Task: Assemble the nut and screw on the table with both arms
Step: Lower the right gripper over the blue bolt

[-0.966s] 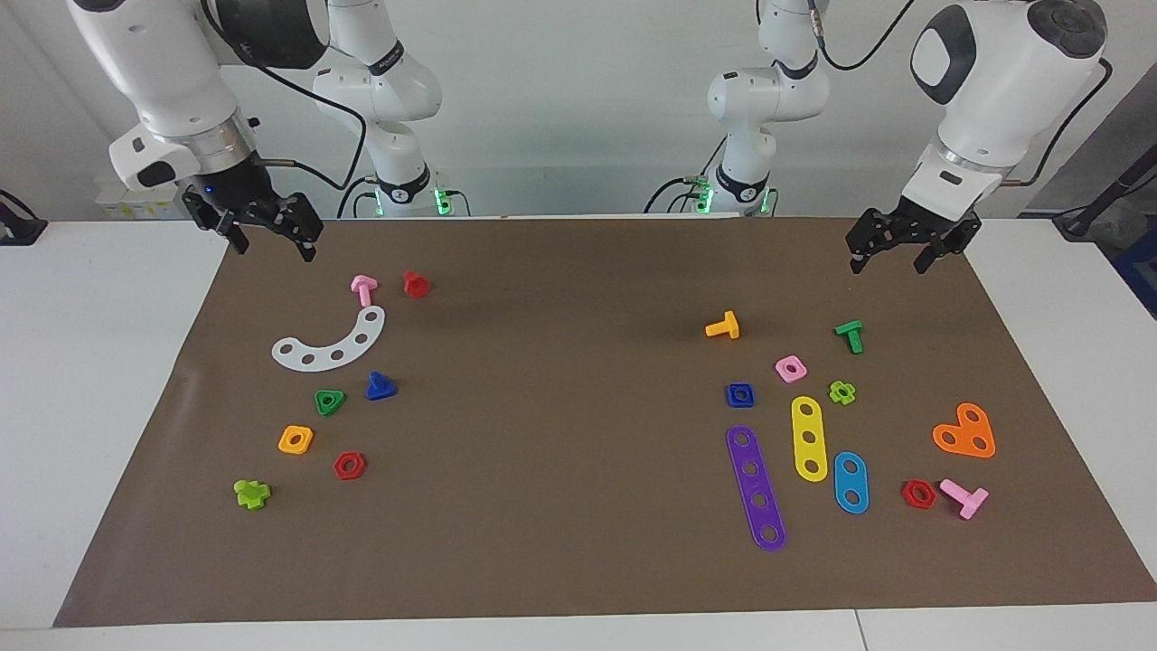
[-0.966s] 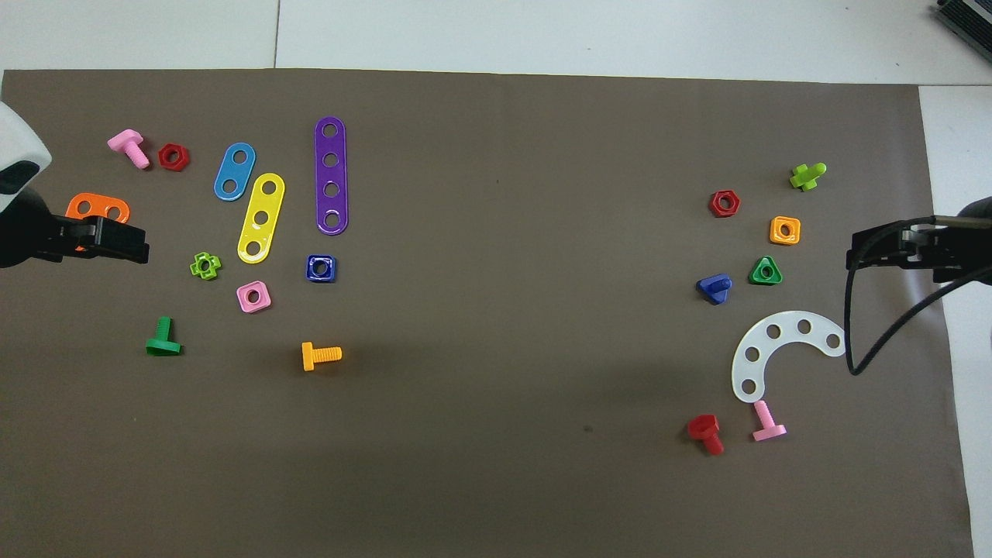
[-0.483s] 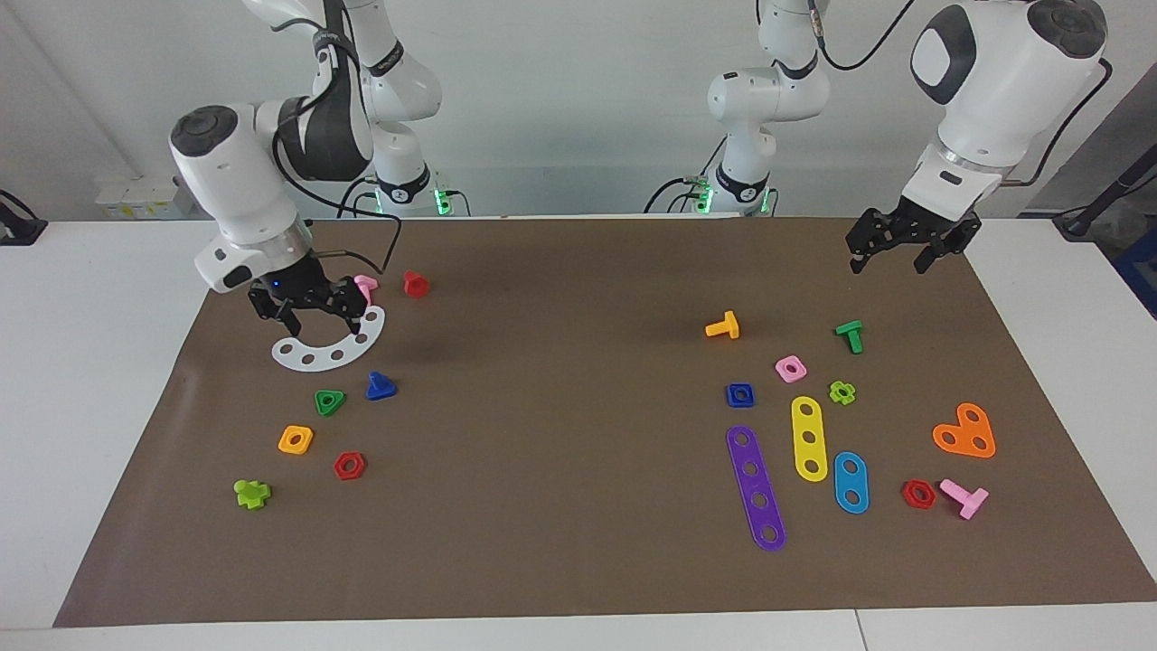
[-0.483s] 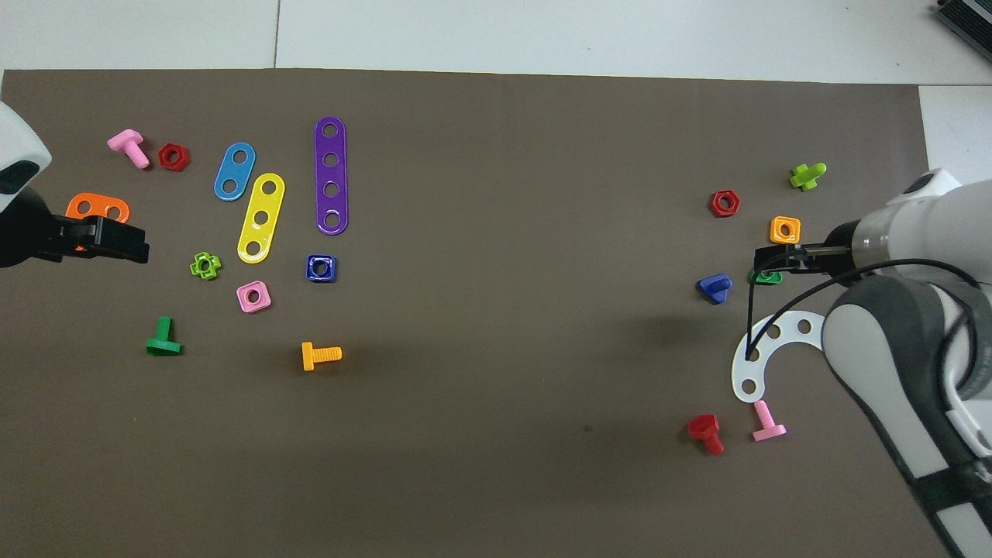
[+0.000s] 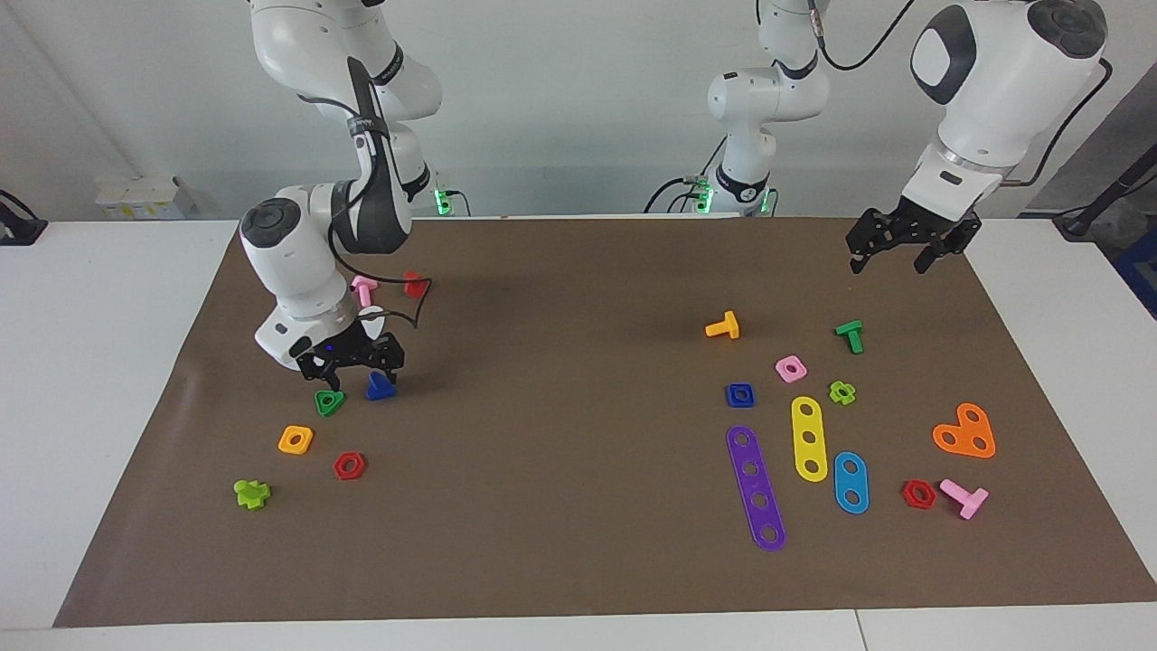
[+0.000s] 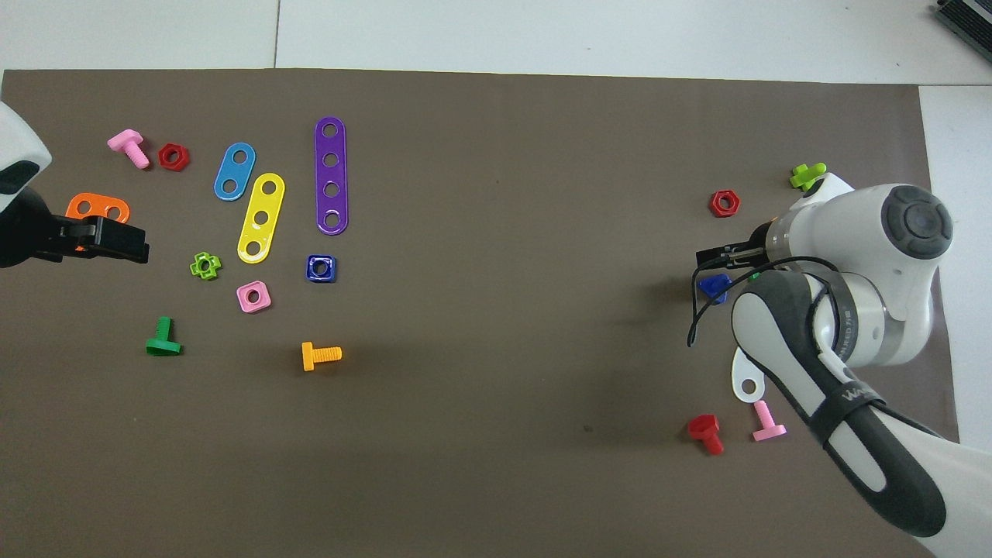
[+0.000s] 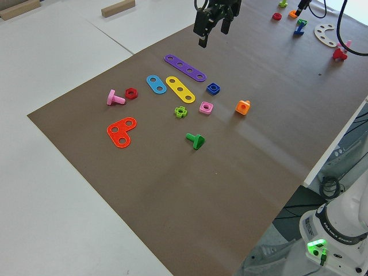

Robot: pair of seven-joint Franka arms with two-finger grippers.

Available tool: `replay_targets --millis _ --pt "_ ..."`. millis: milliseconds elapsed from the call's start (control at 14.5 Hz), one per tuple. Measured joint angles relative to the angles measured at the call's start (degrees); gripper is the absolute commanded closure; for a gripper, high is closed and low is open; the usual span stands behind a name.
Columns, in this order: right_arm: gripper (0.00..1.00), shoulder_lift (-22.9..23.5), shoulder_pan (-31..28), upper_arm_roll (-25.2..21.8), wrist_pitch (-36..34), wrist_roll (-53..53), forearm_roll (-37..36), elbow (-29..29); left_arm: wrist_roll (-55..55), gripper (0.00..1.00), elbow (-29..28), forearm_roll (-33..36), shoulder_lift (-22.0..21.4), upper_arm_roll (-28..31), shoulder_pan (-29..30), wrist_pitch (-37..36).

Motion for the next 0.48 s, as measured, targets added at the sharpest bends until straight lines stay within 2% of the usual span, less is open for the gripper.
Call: replay_targets --millis 138,276,483 --pt "0.2 1.0 0.0 0.0 1.1 -0.4 0.0 -0.6 0.0 0.0 0.0 0.0 0.0 0.0 0.0 0.0" --pt "0.39 1.0 0.0 0.0 1.2 -0.4 0.0 -0.8 0.0 0.0 0.0 0.0 0.0 0.0 0.0 0.0" --pt "0.47 1.0 0.0 0.0 1.2 -0.4 0.0 -1.3 0.0 0.0 0.0 0.0 0.0 0.0 0.0 0.0"
